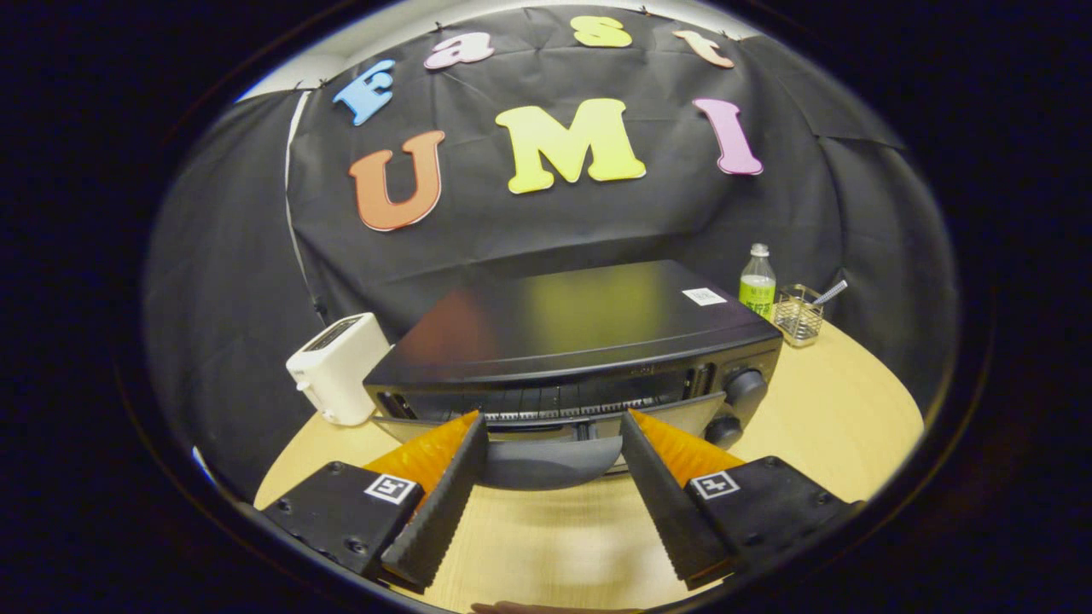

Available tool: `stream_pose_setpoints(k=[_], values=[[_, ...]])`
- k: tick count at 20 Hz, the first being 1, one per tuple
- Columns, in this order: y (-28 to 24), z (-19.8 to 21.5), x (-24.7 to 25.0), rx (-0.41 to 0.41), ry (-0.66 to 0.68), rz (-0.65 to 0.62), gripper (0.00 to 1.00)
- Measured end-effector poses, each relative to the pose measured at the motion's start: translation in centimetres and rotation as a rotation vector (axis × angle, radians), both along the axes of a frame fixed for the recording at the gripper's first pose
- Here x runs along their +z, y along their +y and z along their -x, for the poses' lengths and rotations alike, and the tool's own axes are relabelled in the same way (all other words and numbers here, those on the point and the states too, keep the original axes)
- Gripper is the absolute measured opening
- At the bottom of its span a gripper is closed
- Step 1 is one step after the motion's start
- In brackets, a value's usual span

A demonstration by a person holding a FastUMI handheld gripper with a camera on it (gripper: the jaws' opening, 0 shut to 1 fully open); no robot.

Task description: Open the toaster oven, put the food inside, and close the toaster oven door.

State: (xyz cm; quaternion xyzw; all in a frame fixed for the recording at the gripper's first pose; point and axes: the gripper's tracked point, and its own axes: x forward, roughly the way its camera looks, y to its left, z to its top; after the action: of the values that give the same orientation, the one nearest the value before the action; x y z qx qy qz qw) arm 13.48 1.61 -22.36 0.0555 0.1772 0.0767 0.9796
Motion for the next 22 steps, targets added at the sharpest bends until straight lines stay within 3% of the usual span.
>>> stream_pose_setpoints(k=[10, 13, 22], values=[[-1.2, 7.6, -8.8, -0.029, 0.003, 0.099, 1.0], [-1.3, 8.3, -11.0, -0.035, -0.019, 0.185, 0.99], [-2.0, 8.8, -14.2, -0.044, 0.092, 0.112, 0.99]])
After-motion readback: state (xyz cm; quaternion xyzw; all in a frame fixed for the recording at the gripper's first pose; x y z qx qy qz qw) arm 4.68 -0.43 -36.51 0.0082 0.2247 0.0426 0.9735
